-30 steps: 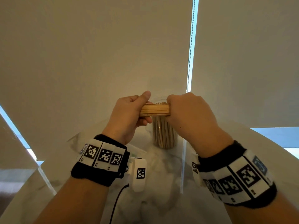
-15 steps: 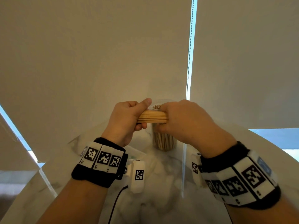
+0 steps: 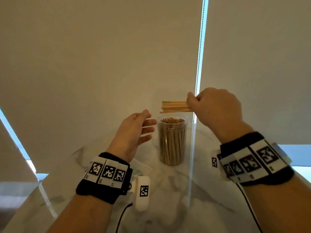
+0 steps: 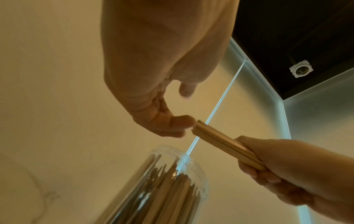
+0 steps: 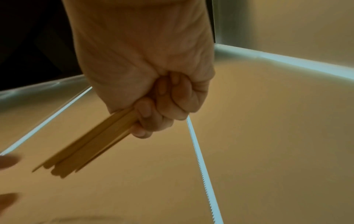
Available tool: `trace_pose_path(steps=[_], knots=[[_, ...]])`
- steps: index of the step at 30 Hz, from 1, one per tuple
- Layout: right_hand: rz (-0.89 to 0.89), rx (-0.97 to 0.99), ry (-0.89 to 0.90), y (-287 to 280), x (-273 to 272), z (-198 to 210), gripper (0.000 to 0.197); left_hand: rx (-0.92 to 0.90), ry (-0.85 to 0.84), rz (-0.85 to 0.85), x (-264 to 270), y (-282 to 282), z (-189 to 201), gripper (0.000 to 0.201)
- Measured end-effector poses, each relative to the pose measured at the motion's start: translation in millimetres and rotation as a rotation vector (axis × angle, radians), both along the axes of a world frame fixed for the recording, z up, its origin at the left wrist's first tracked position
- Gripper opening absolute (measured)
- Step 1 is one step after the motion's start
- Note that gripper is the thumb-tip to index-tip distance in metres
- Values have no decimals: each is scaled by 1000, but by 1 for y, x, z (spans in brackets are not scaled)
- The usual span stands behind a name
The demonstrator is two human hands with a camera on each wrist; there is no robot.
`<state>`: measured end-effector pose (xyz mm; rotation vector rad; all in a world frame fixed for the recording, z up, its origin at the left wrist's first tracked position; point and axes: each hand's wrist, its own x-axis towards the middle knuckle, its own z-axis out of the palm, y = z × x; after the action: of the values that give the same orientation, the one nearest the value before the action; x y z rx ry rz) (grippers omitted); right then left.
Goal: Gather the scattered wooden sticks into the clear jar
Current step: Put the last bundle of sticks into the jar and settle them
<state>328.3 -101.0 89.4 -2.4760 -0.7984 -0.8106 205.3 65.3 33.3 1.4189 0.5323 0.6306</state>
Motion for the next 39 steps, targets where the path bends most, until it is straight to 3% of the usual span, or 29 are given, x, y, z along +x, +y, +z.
trace_pose_path(steps=[1, 2, 4, 7, 10, 16, 22, 30, 35, 39], knots=[[-36, -35, -12, 1, 7, 8, 55, 59, 13, 17, 1, 1, -4, 20], [-59, -83, -15, 4, 13, 14, 51, 118, 43, 12, 4, 2, -8, 20], [-72, -205, -18, 15, 20, 26, 45, 198, 117, -38, 13, 2, -14, 53], [-62, -392, -64, 35, 18, 37, 39, 316, 218, -153, 30, -1, -9, 123], [-28, -557, -157, 52, 14, 40, 38, 394, 251, -252, 53, -1, -8, 149], [261, -714, -310, 72, 17, 41, 56, 591, 242, -190, 80, 6, -34, 140], [337, -647, -257, 81, 28, 38, 45, 640, 242, -171, 83, 9, -39, 143], [380, -651, -229, 88, 29, 29, 41, 653, 234, -166, 85, 11, -42, 130], [183, -647, -245, 90, 24, 25, 34, 623, 223, -178, 86, 12, -45, 141], [295, -595, -141, 98, 22, 14, 27, 625, 206, -153, 85, 14, -46, 126]])
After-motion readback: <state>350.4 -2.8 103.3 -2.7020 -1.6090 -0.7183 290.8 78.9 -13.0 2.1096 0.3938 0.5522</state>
